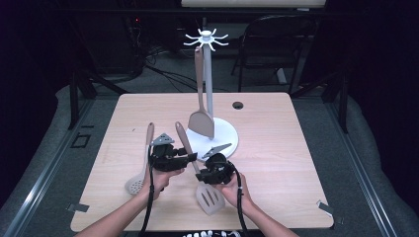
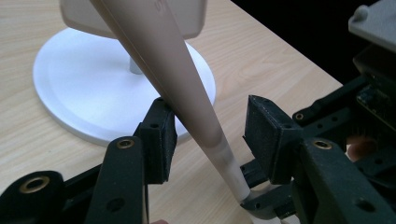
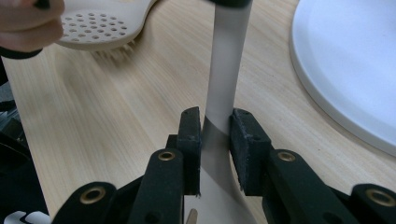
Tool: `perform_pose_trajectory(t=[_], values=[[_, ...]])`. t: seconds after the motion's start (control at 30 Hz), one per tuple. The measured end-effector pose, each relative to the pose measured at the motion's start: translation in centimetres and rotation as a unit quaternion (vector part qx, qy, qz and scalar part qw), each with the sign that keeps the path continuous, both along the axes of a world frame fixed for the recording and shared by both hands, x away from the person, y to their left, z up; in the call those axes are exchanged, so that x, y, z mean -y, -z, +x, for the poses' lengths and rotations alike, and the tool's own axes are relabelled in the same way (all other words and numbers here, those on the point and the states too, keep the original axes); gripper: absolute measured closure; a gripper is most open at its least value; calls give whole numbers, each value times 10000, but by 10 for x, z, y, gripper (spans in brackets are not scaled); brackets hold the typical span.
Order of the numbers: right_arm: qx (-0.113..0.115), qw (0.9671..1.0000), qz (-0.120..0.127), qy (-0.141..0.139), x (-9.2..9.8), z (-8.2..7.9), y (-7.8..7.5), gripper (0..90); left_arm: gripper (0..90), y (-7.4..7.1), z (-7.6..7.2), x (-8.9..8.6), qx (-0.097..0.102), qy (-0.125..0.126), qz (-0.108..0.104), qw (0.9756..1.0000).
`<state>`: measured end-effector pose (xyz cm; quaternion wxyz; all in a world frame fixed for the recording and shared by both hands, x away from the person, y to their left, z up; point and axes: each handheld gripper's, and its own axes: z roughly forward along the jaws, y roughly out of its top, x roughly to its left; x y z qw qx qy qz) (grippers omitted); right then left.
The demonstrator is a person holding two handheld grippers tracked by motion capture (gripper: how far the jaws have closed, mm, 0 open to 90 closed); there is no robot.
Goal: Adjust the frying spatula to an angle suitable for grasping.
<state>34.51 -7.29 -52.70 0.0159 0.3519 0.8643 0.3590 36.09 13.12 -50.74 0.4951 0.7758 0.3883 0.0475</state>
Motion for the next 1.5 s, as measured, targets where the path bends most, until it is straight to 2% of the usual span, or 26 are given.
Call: perform_pose_trajectory(t=[0.07, 0.17, 0.37, 0.47, 0.53, 0.6, 0.63, 0.7, 0.77, 0.8, 0.9, 1.0, 1.1, 1.13, 1.23, 1.37, 1.5], values=[[27, 10000, 18, 7, 1, 0, 0, 746, 544, 2, -1, 2, -28, 35, 45, 10000], [57, 10000, 49, 52, 1, 0, -1, 748, 659, 7, -2, 3, -50, -41, -39, 10000], [39, 10000, 65, 58, 2, 0, 0, 745, 681, 12, 1, 2, -164, -53, -185, 9997], [17, 10000, 61, 10, 3, 0, 0, 732, 689, 12, 0, 2, -130, -56, -274, 9995], [-39, 9999, 15, -92, 4, 1, -3, 680, 701, 9, -2, 4, -44, -17, -368, 9993], [-62, 9999, 1, -113, 5, 1, -3, 667, 709, 8, -2, 5, -39, 11, -375, 9993], [-29, 9999, 24, -136, 6, 1, -3, 654, 709, 7, -3, 6, -40, 33, -442, 9990], [-51, 9999, 9, -143, 9, 0, -7, 599, 718, 5, -2, 7, -61, 72, -447, 9990], [-5, 9998, 42, -172, 11, -2, -9, 544, 717, 3, -1, 8, -57, 123, -402, 9991], [54, 9997, -110, -204, 15, -4, -14, 464, 722, 3, 0, 8, -96, 124, -444, 9989], [151, 9995, -150, -231, 21, -6, -18, 423, 730, 2, 0, 8, -154, 164, -559, 9982], [293, 9992, -229, -171, 36, -7, -24, 324, 744, -1, -1, 9, -173, 204, -644, 9976], [410, 9986, -321, -81, 45, -5, -24, 281, 750, -3, 0, 10, -196, 292, -730, 9967], [425, 9986, -321, 23, 52, -3, -25, 253, 760, -3, 0, 10, -189, 306, -777, 9963], [432, 9986, -292, 97, 59, 0, -27, 229, 767, -6, -1, 10, -201, 395, -915, 9948], [471, 9984, -240, 198, 67, 3, -29, 183, 774, -8, -1, 11, -196, 489, -984, 9937], [563, 9975, -372, 196, 72, 3, -32, 153, 776, -11, -2, 11, -189, 607, -994, 9930]])
